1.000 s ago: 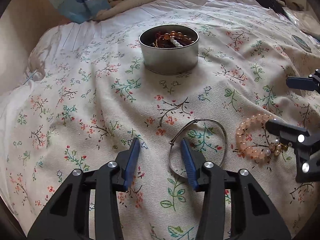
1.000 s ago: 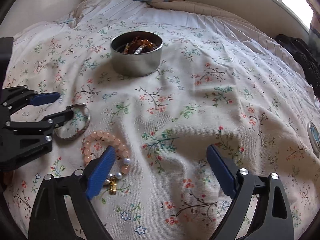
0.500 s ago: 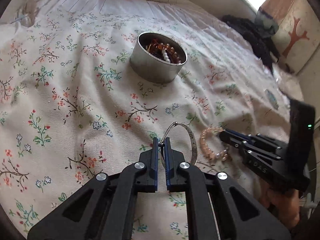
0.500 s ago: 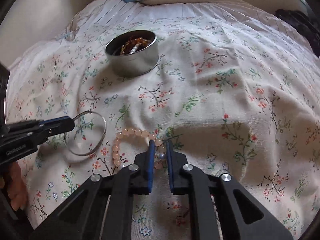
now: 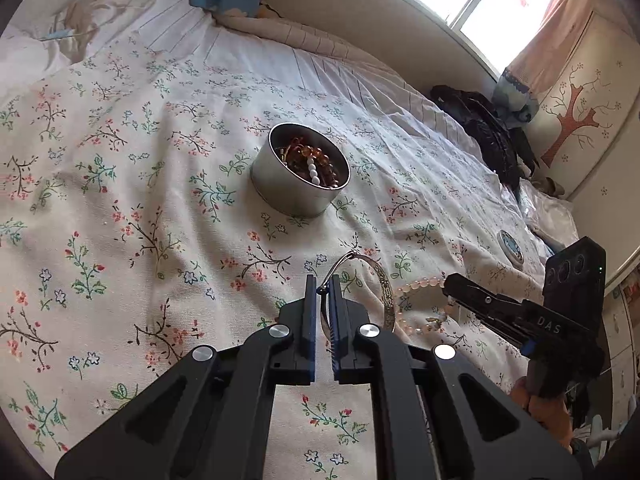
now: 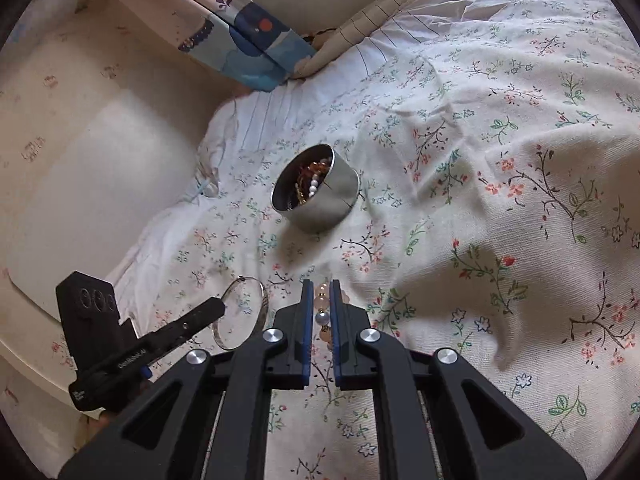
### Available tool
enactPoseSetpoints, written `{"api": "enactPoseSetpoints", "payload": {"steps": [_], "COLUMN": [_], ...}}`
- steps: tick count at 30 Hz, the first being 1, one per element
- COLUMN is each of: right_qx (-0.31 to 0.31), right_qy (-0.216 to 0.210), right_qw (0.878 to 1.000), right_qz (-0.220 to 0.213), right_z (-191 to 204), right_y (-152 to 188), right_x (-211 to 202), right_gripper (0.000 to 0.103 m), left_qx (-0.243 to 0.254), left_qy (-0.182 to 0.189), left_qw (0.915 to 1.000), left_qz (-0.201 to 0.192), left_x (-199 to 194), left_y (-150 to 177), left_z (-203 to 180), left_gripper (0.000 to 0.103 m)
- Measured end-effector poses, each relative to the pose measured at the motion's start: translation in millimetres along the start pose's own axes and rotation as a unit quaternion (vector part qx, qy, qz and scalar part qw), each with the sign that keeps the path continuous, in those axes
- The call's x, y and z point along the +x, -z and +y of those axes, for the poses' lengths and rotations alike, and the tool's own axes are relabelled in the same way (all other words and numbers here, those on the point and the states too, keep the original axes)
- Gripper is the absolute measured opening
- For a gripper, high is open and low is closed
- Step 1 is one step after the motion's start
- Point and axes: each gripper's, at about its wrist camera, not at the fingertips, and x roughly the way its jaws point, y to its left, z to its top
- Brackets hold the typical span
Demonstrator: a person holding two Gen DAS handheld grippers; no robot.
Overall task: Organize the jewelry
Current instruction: 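Carry the bangle and pink bracelet over the silver tin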
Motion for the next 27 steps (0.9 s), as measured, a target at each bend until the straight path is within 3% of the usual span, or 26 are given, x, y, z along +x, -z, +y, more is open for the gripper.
{"api": "enactPoseSetpoints", "payload": {"steps": [13,27], "right_qx": [0.038,0.041], "right_qy": [-0.119,-0.141], "right_qw": [0.989,0.985], "right_qz": [-0.083,-0.091], "right_z": [8.3,14.3], "right_y": [-30.0,-49.7], "right_x": [-11.9,16.2], "right_gripper": [0.009,0.009], "left_qx": [0.061,0.058], "left_qy": [-0.060,-0.061], "left_qw": [0.9950,0.9922], "left_qz": [-0.052,-0.092], "left_x": [-3.7,-6.2], "left_y": [-8.9,-29.8], "left_z": [-20.6,-22.7], "left_gripper": [0.005,0.005]}}
